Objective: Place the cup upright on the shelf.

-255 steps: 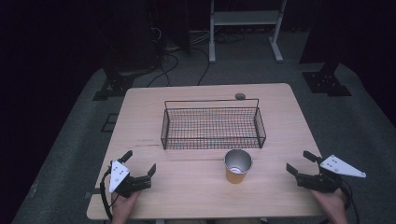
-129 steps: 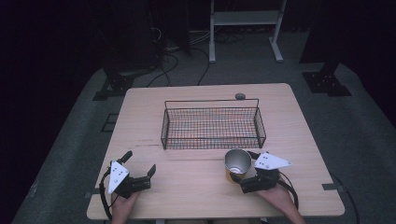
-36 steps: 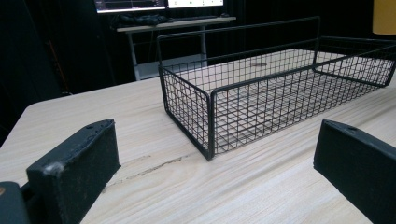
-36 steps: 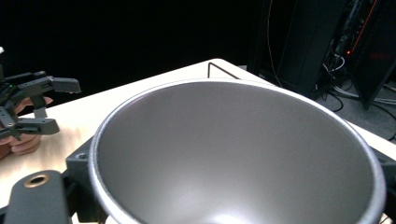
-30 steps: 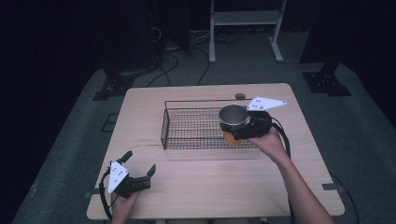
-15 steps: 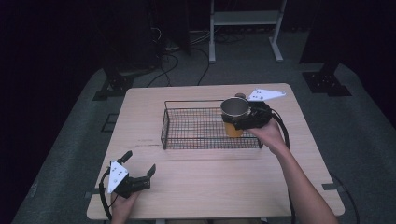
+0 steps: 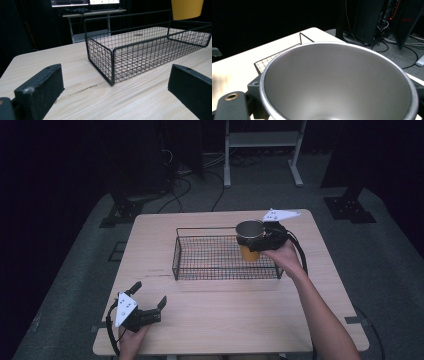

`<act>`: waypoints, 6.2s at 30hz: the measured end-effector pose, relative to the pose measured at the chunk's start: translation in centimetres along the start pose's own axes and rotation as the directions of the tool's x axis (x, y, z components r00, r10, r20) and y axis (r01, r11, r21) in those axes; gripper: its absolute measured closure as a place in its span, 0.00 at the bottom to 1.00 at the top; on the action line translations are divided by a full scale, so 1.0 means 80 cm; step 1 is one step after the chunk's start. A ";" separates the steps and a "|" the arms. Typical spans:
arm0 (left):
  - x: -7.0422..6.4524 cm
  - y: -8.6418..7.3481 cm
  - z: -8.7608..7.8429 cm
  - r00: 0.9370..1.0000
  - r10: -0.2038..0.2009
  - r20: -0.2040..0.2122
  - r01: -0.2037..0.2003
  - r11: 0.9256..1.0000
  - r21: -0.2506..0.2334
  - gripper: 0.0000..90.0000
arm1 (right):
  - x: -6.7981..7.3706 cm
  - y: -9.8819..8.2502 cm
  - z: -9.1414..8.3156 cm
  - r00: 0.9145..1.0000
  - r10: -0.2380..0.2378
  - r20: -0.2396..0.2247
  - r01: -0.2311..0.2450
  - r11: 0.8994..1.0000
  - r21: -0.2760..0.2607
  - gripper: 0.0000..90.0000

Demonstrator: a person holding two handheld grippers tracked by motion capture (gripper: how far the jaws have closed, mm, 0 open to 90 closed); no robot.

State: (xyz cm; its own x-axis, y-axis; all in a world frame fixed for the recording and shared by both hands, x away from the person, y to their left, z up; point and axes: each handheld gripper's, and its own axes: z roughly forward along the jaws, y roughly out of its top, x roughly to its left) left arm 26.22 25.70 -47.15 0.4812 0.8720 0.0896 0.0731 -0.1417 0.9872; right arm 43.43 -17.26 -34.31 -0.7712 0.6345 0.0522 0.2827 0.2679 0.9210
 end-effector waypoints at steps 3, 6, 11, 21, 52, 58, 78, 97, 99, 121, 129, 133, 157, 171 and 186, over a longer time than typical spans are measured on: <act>0.000 0.000 0.000 1.000 0.001 -0.001 -0.001 1.000 0.000 0.00 | -0.002 0.003 0.006 1.000 0.000 0.000 0.000 1.000 0.002 0.13; 0.000 0.000 0.000 1.000 0.001 -0.001 -0.001 1.000 -0.001 0.00 | -0.003 0.005 0.011 1.000 0.000 0.000 0.000 1.000 -0.001 0.13; 0.000 0.000 0.000 1.000 0.001 0.000 -0.001 1.000 -0.002 0.00 | -0.005 0.010 0.021 1.000 -0.007 -0.006 0.007 1.000 0.015 0.13; 0.000 0.000 0.000 1.000 0.000 0.002 0.000 1.000 -0.002 0.00 | -0.011 0.015 0.037 1.000 0.007 -0.004 -0.007 1.000 0.022 0.13; 0.001 0.000 0.000 1.000 -0.001 0.006 0.001 1.000 -0.003 0.00 | -0.022 -0.028 0.100 0.988 0.008 -0.154 0.001 0.998 0.062 0.12; 0.001 0.000 0.000 1.000 -0.002 0.005 0.002 1.000 -0.004 0.00 | -0.021 -0.034 0.108 0.985 -0.004 -0.175 0.016 0.997 0.070 0.12; 0.001 0.000 0.000 1.000 -0.004 0.005 0.004 1.000 -0.005 0.00 | -0.022 -0.047 0.125 0.986 -0.044 -0.160 0.060 0.994 0.094 0.11; 0.001 0.000 0.000 1.000 -0.002 0.006 0.002 1.000 -0.003 0.00 | -0.023 -0.051 0.125 0.984 -0.097 -0.151 0.119 0.982 0.147 0.05; 0.000 0.000 0.000 1.000 -0.002 0.006 0.002 1.000 -0.003 0.00 | -0.024 -0.052 0.125 0.984 -0.097 -0.151 0.120 0.981 0.152 0.03; 0.000 0.000 0.000 1.000 -0.002 0.003 0.002 1.000 0.000 0.00 | -0.021 -0.045 0.118 0.985 -0.090 -0.147 0.110 0.986 0.129 0.00; 0.001 0.000 0.001 1.000 -0.004 0.002 0.003 1.000 0.001 0.00 | -0.022 -0.041 0.115 0.987 -0.078 -0.138 0.091 0.992 0.092 0.00; 0.001 0.000 0.001 1.000 -0.006 0.002 0.006 1.000 0.001 0.00 | -0.023 -0.039 0.111 0.988 -0.068 -0.139 0.078 0.994 0.073 0.00; 0.000 0.000 0.000 1.000 -0.001 0.003 0.001 1.000 -0.002 0.00 | -0.013 -0.010 0.058 0.984 -0.089 -0.156 0.089 0.996 -0.012 0.00; 0.000 0.000 0.000 1.000 0.000 0.002 0.000 1.000 -0.001 0.00 | -0.020 -0.018 0.022 0.985 -0.069 -0.157 0.065 0.997 -0.030 0.00; -0.001 0.000 0.000 1.000 0.002 0.001 -0.002 1.000 0.001 0.00 | -0.025 -0.033 -0.007 0.984 -0.041 -0.174 0.039 0.999 -0.014 0.00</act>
State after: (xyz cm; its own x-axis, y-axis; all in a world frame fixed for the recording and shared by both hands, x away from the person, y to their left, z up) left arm 26.20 25.65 -47.15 0.4821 0.8713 0.0917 0.0730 -0.1443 0.9868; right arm 43.94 -19.66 -36.60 -0.8698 0.4868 0.0807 0.2442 0.2826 0.9276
